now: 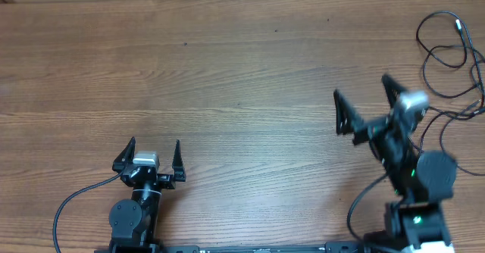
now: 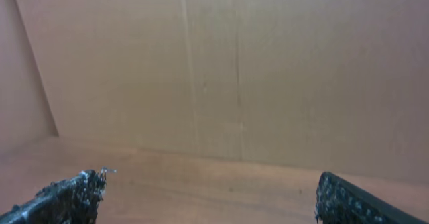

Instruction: Untangle cables

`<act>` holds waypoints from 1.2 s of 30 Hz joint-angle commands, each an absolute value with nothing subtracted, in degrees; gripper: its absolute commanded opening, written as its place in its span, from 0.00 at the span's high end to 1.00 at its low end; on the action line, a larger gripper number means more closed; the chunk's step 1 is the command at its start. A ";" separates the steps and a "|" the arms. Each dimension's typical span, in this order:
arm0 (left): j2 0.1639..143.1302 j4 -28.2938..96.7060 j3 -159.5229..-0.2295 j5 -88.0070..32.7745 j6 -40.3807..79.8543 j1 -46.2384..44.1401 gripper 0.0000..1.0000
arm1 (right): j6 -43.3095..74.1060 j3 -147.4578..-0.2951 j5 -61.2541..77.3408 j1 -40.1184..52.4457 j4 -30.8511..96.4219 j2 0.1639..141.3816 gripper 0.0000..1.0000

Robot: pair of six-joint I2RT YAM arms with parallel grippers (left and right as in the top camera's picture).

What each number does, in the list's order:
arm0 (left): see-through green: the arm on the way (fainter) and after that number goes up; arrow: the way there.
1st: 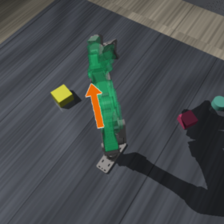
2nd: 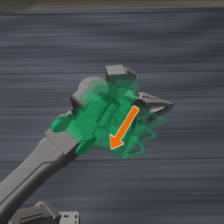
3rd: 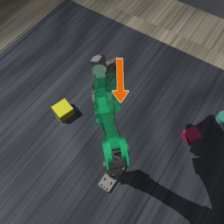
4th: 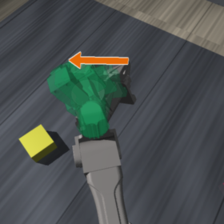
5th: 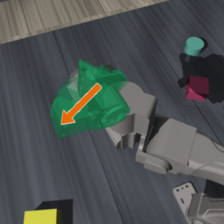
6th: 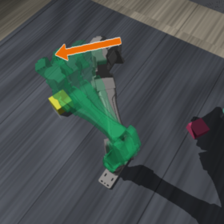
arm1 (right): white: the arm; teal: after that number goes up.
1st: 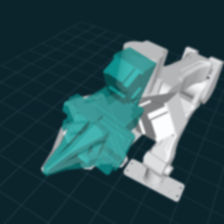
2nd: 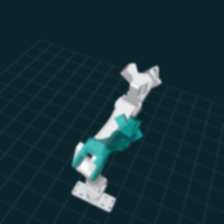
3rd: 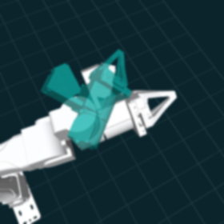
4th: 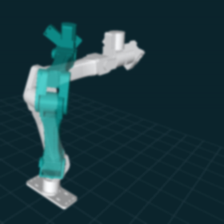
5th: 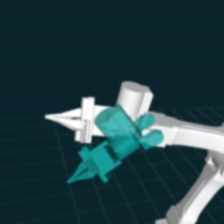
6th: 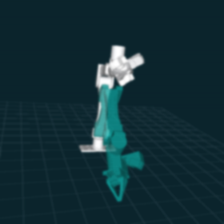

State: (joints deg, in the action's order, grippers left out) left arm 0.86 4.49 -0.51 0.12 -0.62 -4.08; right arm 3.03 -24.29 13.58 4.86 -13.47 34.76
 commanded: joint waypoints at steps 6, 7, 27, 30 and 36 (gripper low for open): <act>0.25 4.49 -0.34 0.60 -1.72 -3.66 0.00 | 4.84 -3.49 14.20 4.75 -22.17 20.80 0.00; 0.25 4.49 -0.34 0.60 -1.72 -3.66 0.00 | 4.99 -1.52 14.22 4.75 -22.52 19.05 0.00; 0.25 4.49 -0.34 0.60 -1.72 -3.66 0.01 | 5.76 -0.47 12.64 4.75 3.60 0.12 0.00; 0.25 4.49 -0.34 0.60 -1.72 -3.66 0.00 | 5.78 -0.45 12.67 4.75 3.60 0.12 0.00; 0.25 4.49 -0.34 0.60 -1.72 -3.66 0.00 | 5.78 -0.45 12.67 4.75 3.60 0.12 0.00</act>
State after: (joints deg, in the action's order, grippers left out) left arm 0.84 4.49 -0.51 0.27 -0.64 -4.08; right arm 5.52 -1.06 13.13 4.86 3.86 0.80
